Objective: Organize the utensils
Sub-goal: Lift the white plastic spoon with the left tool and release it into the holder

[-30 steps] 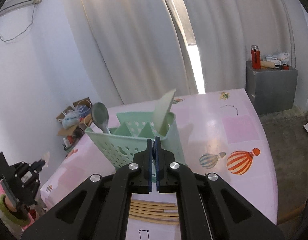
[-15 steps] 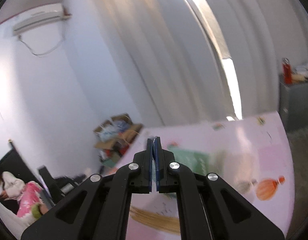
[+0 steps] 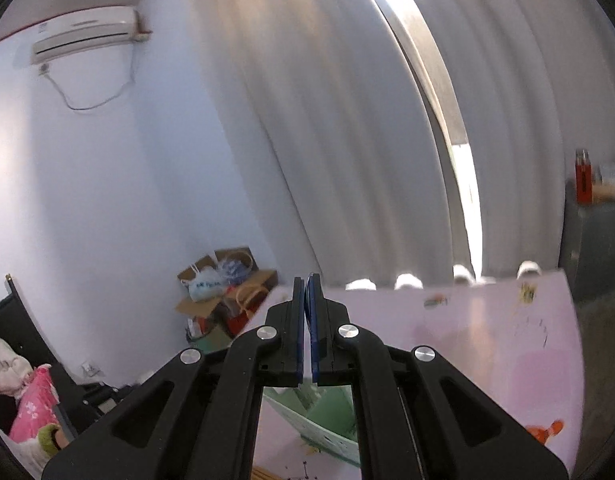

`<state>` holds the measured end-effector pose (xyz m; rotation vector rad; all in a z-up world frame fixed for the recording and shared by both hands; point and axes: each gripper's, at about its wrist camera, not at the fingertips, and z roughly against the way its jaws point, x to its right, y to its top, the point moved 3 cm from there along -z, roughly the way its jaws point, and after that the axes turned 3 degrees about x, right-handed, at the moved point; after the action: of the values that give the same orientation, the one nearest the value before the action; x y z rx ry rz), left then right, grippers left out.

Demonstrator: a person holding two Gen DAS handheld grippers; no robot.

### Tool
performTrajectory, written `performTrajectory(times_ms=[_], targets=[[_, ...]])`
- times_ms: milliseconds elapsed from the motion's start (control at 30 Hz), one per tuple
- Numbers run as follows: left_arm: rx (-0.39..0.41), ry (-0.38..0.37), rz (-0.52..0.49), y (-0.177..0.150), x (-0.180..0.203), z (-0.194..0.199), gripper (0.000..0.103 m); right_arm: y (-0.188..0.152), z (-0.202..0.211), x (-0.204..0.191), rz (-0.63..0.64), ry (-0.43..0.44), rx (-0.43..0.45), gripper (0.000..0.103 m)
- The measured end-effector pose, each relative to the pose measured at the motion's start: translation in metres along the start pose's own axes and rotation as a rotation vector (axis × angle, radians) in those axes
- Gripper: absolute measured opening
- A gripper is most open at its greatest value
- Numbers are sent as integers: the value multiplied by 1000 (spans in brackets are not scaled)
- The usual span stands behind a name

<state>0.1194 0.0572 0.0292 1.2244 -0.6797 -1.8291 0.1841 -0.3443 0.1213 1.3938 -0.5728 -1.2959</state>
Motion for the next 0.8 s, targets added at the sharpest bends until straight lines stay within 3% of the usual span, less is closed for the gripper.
performTrajectory(times_ms=[233,567,800], targets=[[19,-5,40,8,-13,7,0,-44,-10,23,-45,-76,-101,3],[120,-71,188,55,-42,40,0,-58,40,29,-87,-121,-27,4],[267,-208,289,112,-43,69,0,-71,74,38,-153,-100,18,4]])
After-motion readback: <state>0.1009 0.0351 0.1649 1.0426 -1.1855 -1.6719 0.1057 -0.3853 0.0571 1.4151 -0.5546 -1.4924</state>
